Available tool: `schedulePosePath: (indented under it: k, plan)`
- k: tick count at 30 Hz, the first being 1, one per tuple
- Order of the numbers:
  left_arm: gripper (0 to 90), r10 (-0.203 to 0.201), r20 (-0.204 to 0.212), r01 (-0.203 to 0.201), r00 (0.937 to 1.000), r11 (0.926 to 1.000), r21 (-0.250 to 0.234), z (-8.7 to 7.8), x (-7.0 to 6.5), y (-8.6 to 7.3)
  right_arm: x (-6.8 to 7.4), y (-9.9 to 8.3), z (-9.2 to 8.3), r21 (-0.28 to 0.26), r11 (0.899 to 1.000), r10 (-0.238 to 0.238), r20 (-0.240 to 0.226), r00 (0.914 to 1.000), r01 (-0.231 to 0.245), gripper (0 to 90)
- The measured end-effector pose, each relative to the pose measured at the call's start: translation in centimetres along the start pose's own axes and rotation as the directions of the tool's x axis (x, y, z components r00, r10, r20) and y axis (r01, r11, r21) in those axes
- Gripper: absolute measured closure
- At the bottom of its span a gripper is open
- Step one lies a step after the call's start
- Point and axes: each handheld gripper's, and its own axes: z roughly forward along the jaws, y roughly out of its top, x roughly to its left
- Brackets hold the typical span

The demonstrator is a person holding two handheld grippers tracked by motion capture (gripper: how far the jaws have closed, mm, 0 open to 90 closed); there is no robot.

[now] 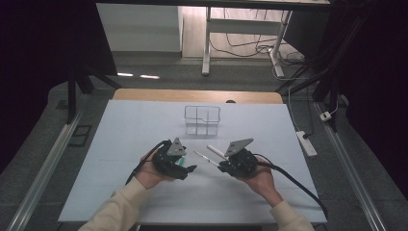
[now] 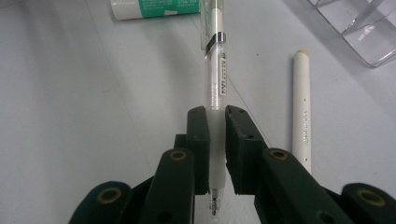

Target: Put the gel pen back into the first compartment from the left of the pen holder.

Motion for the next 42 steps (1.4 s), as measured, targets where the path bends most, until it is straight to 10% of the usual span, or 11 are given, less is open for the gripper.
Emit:
schedulePosePath:
  k: [22, 42]
  plan:
    - [26.5, 0.065, -0.007, -0.065, 0.9979, 0.9971, 0.039, 1.7, -0.4, 0.7, 0.4, 0.5, 1.0, 0.027, 0.999, -0.027, -0.034, 0.9991, 0.028, 79.4]
    - [35.7, 0.219, -0.012, -0.216, 0.9756, 0.9699, 0.111, 3.3, -1.5, 1.5, 0.8, 0.9, 1.4, 0.035, 0.998, -0.045, -0.063, 0.997, 0.047, 79.4]
